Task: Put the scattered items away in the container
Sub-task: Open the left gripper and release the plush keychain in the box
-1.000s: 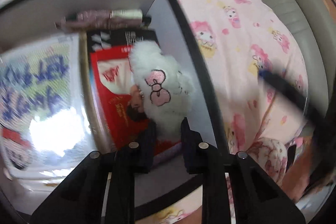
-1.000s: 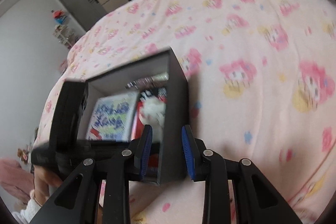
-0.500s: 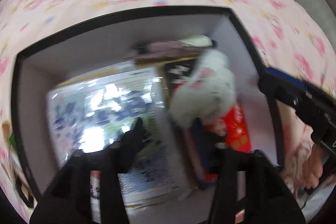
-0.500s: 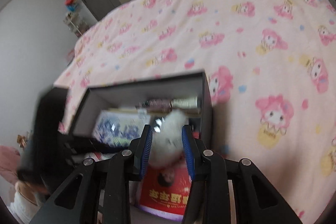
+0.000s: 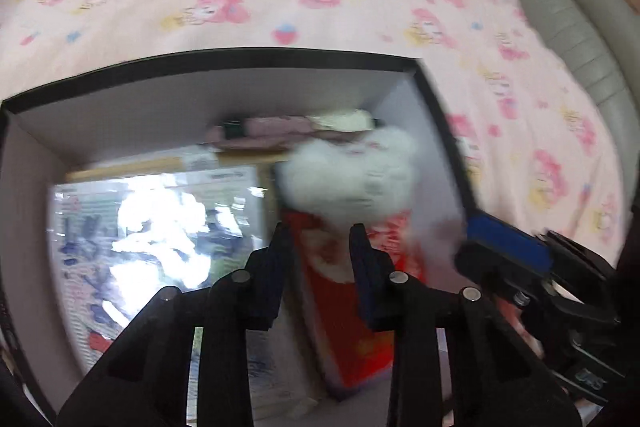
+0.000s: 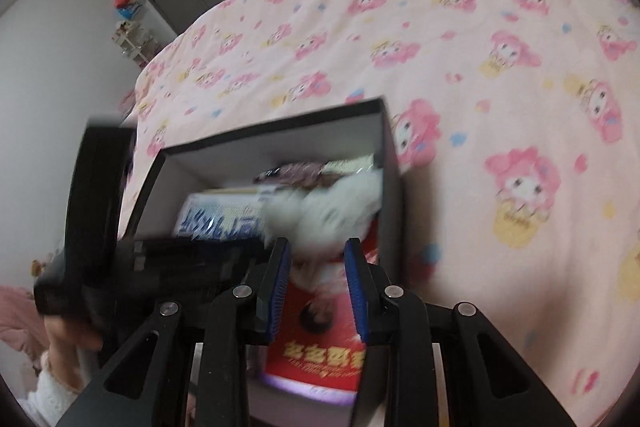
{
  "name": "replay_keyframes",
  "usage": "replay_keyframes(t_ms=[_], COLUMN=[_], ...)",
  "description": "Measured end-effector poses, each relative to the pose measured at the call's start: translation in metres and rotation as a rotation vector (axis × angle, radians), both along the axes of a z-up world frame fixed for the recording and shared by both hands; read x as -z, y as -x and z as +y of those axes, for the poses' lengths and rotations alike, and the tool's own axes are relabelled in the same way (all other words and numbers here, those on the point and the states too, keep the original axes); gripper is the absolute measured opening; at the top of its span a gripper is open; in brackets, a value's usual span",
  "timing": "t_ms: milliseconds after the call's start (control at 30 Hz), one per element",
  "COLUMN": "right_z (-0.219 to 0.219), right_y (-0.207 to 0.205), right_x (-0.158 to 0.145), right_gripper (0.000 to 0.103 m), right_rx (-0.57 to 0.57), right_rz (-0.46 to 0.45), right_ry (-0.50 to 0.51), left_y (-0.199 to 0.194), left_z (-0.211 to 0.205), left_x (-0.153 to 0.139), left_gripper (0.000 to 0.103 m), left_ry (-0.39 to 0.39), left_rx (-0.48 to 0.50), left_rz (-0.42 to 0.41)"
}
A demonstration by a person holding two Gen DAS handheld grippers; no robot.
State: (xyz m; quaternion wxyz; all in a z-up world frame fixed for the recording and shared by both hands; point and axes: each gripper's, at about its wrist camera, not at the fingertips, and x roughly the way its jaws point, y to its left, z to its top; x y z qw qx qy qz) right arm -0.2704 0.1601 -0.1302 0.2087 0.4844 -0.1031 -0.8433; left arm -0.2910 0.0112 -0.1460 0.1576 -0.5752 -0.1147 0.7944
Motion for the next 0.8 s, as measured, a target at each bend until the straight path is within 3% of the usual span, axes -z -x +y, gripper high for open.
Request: replay_keyframes(t_ms=[33,133,267,333,467,600,800], right_z=[0.0,0.009,0.022,0.023,0.006,-0.014,-0.022], right_y=[-0.001,-0.001,0.003,0.005,0.013,0.03,0.06], right_x=[-0.003,-0.015,-0.014,-0.011,-0.005,-0.001,0.028], right_gripper=[0.024,0.024,0.024,0.024,0.026,0.027,0.029], right_rx=[0.009,0.063,0.096,0.094,-0.021,-0.12,-0.2], right_rz=[0.019,0.083,0.073,0.062,0.014,0.01,-0.064], right_ry=[-0.02,-0.067,-0.065,-0.082,-0.127,-0.278,-0.374], left_y=[-0.003,-0.011,0.01,0.016,-0.002,0.011,0.035], left_z=[0.002,-0.001,0.004,-0.004,-0.025,-0.02,0.005], left_x=[0.002,0.005,0.008,0.0,-0.014,0.0,0.026], left_gripper=[0.029,0.029,0.029,0.029,0.029,0.029,0.029], left_ry=[-0.018,0.043,-0.026,-0.014,-0.034,0.011,-0.067], left_rx=[0.029,0.077,0.086,0.057,0.02,0.007,0.04], left_rz=[-0.016,-0.022,-0.053,-0.031,0.002,-0.021,-0.061])
